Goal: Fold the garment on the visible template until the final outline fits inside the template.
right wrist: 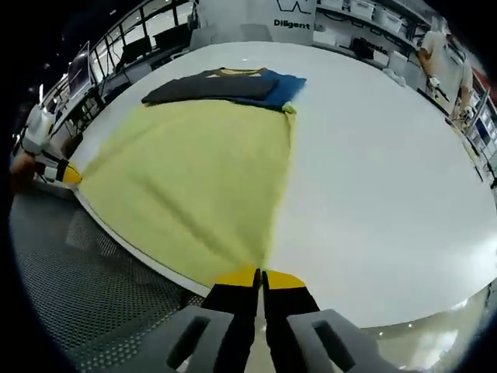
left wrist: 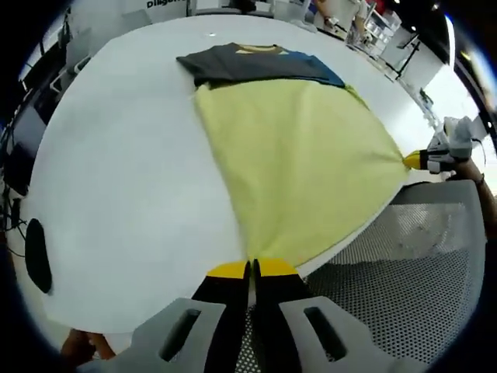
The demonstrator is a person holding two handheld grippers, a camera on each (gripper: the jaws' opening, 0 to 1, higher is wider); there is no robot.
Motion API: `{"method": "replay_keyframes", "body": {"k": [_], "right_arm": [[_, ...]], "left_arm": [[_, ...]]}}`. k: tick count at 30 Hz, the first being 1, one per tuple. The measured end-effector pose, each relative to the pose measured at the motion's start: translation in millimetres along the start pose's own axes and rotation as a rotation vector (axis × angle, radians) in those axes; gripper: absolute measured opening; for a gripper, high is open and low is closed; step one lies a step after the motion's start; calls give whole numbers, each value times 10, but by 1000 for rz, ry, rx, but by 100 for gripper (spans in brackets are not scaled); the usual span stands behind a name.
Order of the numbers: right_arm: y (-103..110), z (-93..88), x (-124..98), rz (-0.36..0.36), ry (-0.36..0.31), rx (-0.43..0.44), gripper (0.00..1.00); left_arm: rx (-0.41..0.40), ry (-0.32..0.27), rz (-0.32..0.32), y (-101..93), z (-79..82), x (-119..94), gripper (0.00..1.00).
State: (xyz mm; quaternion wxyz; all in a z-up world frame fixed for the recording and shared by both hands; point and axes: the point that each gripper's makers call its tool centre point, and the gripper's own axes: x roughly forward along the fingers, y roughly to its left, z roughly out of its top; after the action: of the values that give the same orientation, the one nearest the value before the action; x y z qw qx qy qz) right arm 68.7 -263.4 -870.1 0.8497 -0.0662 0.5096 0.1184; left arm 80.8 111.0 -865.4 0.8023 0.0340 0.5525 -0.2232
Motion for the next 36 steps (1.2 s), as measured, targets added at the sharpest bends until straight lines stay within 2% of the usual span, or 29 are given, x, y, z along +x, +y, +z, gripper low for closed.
{"method": "replay_keyframes", "body": {"k": [5,8,11,12,15,17,22,25,27,30,34,36], "right_arm": [[-2,0,4,-15,16,-44,0],[0,1,3,-14,14,-36,0],[-17,25,-36,-9,-16,59,0],[-30,24,-55,-5,-15,56,0],[-15,31,-82,14,-33,122,13],[23,25,-71,43,-34,163,17],[61,-25,-50,37,-9,141,13],[98,-69,-36,40,14,133,4],[106,-62,-36,40,17,118,0],[119,-61,-42,40,21,113,0],[109,-45,-64,33,17,108,0],[114,-20,-112,40,20,106,0]], "left_arm": [[15,12,10,-37,-24,25,1],[23,14,14,-43,-27,23,2],[52,22,16,-53,-37,11,5],[52,22,16,-54,-38,7,7],[20,14,-1,-102,-40,-11,18],[-8,9,-2,-116,-44,-14,20],[-34,6,24,-83,-51,-13,14],[-44,15,36,-66,-76,4,2],[-58,9,43,-54,-78,5,2],[-68,8,39,-56,-71,9,2],[-44,18,36,-63,-73,11,1],[-7,41,17,-72,-103,-7,1]]}}
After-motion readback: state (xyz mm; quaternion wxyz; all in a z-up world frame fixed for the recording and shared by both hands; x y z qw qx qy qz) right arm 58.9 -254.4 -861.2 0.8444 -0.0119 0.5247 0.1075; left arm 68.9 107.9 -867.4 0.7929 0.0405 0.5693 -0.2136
